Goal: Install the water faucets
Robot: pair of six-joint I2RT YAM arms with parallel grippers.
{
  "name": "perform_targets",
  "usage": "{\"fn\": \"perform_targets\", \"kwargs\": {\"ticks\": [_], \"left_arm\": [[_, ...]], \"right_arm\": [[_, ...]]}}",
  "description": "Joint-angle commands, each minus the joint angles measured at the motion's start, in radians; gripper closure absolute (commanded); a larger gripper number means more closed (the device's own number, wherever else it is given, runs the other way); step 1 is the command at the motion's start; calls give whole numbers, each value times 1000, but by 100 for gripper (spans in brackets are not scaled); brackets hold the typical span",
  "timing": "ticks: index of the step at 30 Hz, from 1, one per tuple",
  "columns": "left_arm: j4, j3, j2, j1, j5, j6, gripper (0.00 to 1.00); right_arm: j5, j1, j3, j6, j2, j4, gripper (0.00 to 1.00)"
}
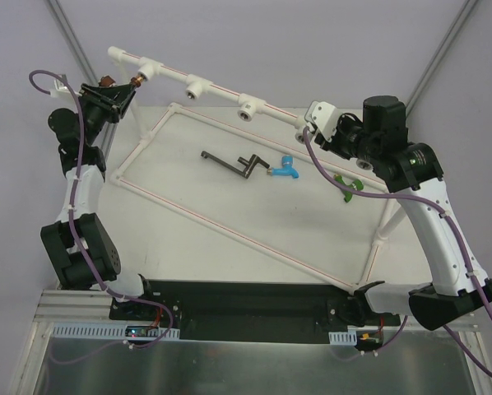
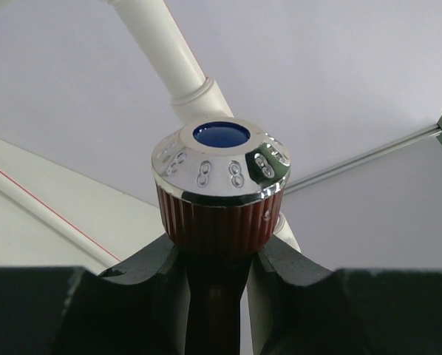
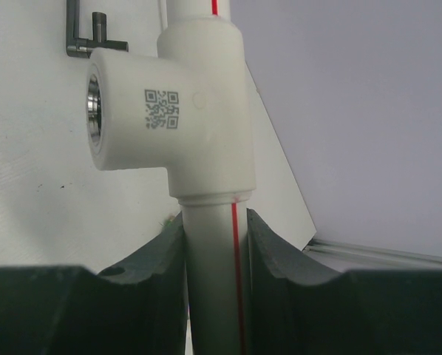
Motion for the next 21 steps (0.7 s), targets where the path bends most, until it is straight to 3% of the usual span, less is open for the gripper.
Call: {"fn": "perform_targets", "kwargs": {"ticks": [1, 21], "left_arm": [[70, 52, 5, -7, 12, -21, 100], [113, 78, 68, -41, 10, -34, 100]], "right_arm": [[72, 10, -12, 90, -23, -14, 98], [58, 15, -17, 82, -19, -13, 98]]}}
